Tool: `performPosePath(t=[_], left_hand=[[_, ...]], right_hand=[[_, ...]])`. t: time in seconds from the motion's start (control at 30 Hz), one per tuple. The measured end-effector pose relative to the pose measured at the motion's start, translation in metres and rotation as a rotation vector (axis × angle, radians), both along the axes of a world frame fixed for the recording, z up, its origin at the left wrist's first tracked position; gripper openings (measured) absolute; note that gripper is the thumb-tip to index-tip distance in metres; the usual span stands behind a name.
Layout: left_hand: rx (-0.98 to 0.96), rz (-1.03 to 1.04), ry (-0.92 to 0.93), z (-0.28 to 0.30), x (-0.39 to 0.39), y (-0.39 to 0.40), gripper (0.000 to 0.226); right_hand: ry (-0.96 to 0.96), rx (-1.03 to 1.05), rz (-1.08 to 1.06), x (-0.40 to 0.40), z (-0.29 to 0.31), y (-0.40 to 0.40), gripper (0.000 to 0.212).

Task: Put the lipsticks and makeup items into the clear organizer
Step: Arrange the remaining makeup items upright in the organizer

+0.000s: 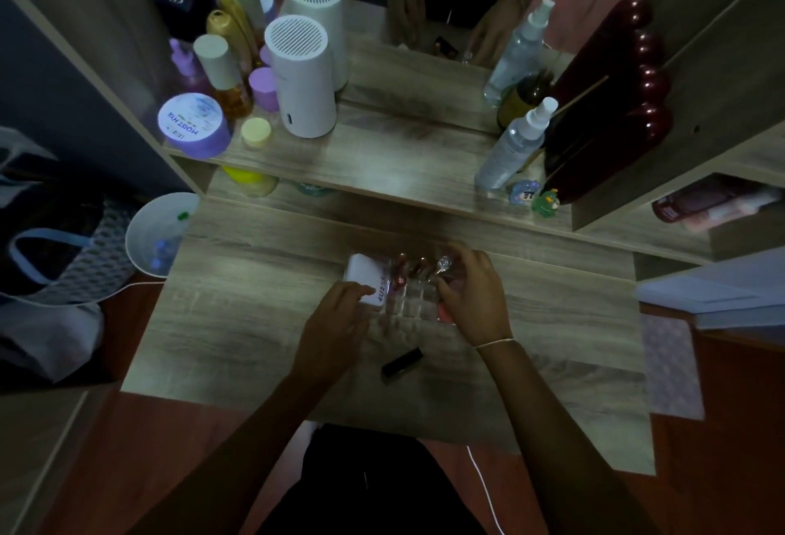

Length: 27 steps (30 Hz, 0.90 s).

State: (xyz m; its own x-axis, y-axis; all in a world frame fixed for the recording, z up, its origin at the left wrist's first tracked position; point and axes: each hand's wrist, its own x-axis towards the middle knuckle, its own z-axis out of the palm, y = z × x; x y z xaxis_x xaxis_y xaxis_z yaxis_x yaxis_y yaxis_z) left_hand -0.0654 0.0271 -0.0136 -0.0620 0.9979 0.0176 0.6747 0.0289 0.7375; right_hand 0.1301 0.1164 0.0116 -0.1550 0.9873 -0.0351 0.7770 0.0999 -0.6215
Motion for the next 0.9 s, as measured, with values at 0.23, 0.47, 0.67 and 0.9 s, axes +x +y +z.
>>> performPosePath(t=[0.23, 0.47, 0.67, 0.9], left_hand=[[0.065, 0.082, 0.137, -0.014, -0.015, -0.023, 0.034], [-0.136, -0.071, 0.363, -0.055, -0.024, -0.046, 0.048], [-0.233, -0.173, 0.515, -0.078, -0.030, -0.050, 0.062], [-0.201, -0.154, 0.501, -0.082, -0.030, -0.051, 0.060]], right_hand=[[0.059, 0.165, -0.089, 0.001, 0.009, -0.035, 0.034], [-0.122, 0.048, 0.272, -0.008, -0.027, -0.086, 0.023], [-0.337, -0.076, 0.497, -0.013, -0.043, -0.099, 0.033], [-0.302, -0.038, 0.459, -0.012, -0.049, -0.099, 0.020]])
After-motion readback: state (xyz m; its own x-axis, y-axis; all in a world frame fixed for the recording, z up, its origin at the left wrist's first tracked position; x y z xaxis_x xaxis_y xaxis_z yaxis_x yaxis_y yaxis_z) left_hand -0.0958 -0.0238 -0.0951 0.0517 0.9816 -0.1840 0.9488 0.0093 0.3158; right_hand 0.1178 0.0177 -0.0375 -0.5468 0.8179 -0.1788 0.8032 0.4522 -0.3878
